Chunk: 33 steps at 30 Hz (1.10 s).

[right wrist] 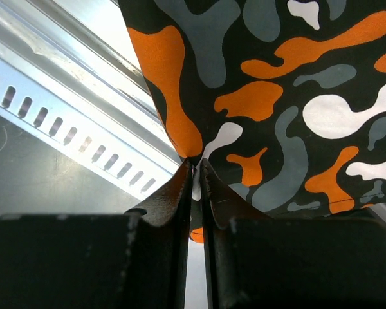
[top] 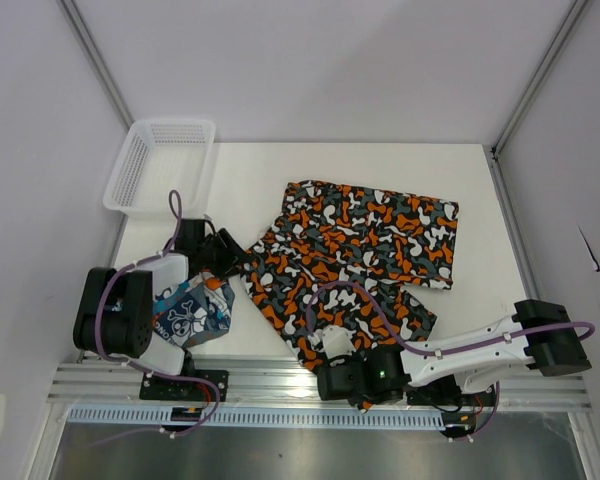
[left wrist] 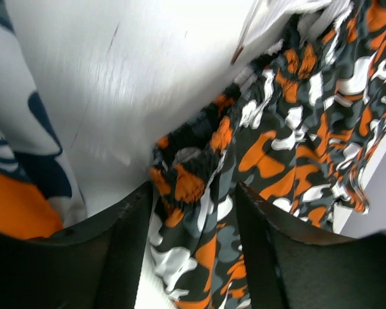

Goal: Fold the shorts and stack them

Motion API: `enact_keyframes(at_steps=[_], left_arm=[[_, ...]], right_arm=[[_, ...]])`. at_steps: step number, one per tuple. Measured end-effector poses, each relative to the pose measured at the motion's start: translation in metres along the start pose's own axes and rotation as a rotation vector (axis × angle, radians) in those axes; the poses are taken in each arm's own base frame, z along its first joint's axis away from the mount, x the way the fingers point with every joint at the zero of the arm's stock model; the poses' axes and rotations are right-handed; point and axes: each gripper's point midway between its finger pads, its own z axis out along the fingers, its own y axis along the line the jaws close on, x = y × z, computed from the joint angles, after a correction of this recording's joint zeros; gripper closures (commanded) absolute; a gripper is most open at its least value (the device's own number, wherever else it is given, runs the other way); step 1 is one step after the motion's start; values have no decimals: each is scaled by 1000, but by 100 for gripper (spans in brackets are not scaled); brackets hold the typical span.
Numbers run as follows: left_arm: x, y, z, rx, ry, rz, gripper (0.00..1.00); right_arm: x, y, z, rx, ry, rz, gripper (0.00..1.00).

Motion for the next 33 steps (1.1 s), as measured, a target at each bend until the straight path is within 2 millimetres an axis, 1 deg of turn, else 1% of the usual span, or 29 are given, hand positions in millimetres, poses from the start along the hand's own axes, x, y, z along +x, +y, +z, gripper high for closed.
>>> enact_keyframes(at_steps=[4,7,8,9,10,11,12,14,17,20,22,23,26,29,33], left_arm=[[-5,-2,4,17,-34,-25,45],[-9,-2,6,20,-50,-41,50],[-10,-2,8,20,-53,-47,60],[-11,-3,8,21,-55,-54,69],[-11,-1,10,14,-56,-60,81],[-10,1,13,6,-52,-72,100],[-9,5,15,-6,-47,-78,100],[-11,4,16,-5,-46,-77,100],[-13,5,12,-17,-63,-71,100],[-17,5,1,-36,-106,-59,100],[-21,3,-7,-43,-134,-43,100],[-22,3,-10,-49,-141,-40,100],[-21,9,-11,-83,-137,-37,100],[-17,16,-10,-110,-117,-37,100],[-14,20,-7,-124,-105,-43,100]], right_arm=[[-1,2,-1,-4,-3,1,88],[-1,2,-1,-6,-3,-3,89],[-1,3,-2,-7,-3,-4,89],[0,3,-2,-8,-3,-5,89],[0,3,-2,-8,-4,-6,89],[0,3,-2,-8,-3,-6,90],[0,3,-2,-9,-3,-8,91],[1,5,-4,-13,-3,-15,92],[2,12,-10,-26,-3,-36,93],[2,24,-17,-50,-8,-66,94],[3,31,-20,-61,-9,-82,93],[4,32,-19,-61,-7,-88,82],[9,31,-15,-43,8,-97,59],[12,30,-8,-22,22,-112,51],[16,32,-4,-15,29,-123,47]])
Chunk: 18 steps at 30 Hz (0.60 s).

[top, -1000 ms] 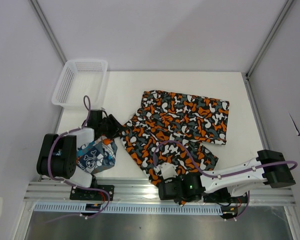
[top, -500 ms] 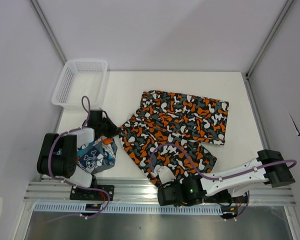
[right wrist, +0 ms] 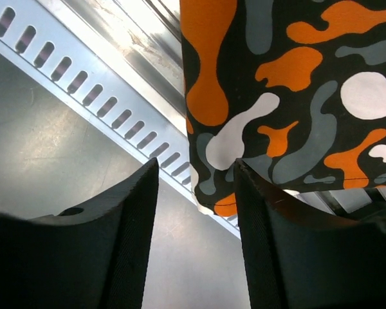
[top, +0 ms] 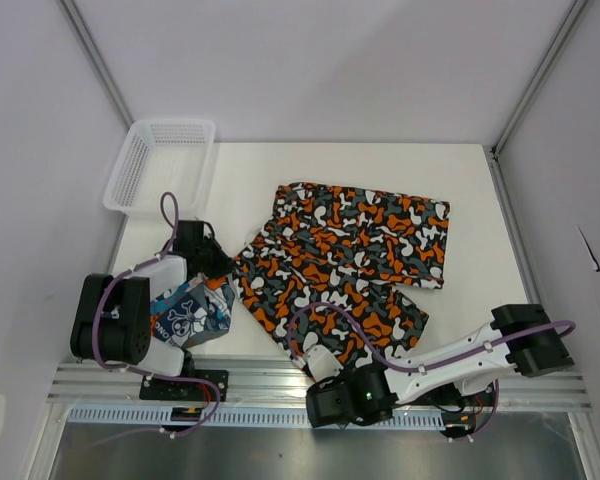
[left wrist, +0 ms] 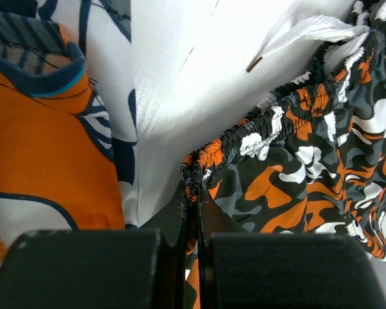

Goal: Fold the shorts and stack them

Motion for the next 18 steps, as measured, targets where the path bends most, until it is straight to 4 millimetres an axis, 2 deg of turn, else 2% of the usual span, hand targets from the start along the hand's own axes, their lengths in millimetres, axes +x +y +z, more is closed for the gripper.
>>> enact_keyframes(at_steps=[7,12,13,14,16,17,18], left_arm=[[1,5,6,-17,7,-6,100],[0,5,6,-14,3,-5,100],[0,5,6,-15,3,-4,100],[0,5,6,-15,3,-4,100],[0,5,6,-15,2,-2,100],[0,5,6,-16,2,0,100],[0,5,6,-16,2,2,100]], right_arm=[[7,-1,13,45,21,-26,48],[12,-6,21,83,35,-28,53],[12,-6,22,83,34,-21,57],[12,-6,22,81,33,-17,67],[13,-5,22,70,26,-1,79],[13,-6,22,65,23,3,92],[14,-8,22,64,22,5,96]])
